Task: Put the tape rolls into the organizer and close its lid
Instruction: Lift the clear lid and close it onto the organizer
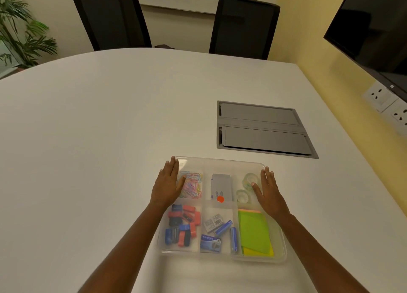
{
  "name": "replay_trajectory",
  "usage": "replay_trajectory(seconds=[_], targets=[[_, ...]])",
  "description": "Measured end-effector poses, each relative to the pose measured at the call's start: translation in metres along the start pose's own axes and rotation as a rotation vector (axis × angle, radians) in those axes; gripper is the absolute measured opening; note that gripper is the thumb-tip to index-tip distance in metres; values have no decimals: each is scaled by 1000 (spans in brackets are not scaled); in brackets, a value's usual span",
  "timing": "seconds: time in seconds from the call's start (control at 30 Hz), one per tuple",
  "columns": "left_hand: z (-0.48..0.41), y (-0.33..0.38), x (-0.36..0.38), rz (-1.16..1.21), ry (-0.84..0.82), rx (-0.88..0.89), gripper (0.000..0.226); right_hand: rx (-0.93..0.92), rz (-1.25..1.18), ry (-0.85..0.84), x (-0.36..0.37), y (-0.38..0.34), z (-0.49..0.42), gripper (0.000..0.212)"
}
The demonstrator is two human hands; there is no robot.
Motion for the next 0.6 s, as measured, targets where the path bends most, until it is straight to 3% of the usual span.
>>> replay_trajectory(seconds=[0.4,0.5,0.6], targets=[[52,6,-5,201,-48,-79,59,51,-151,43,15,8,87,57],[57,6,-7,330,-59,-149,62,160,-389,5,11,8,90,61],[72,-4,-6,409,52,-307,59,333,-588,-20,15,16,99,59]])
Point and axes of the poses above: each hand's wrist, its own z-axis away from the middle knuckle, its own x-axis out of the palm, y = z × x, the point moved 3 cm from there along -z, towards the middle knuckle, and after that the axes turned 15 degrees about z, right-handed, at the moved point
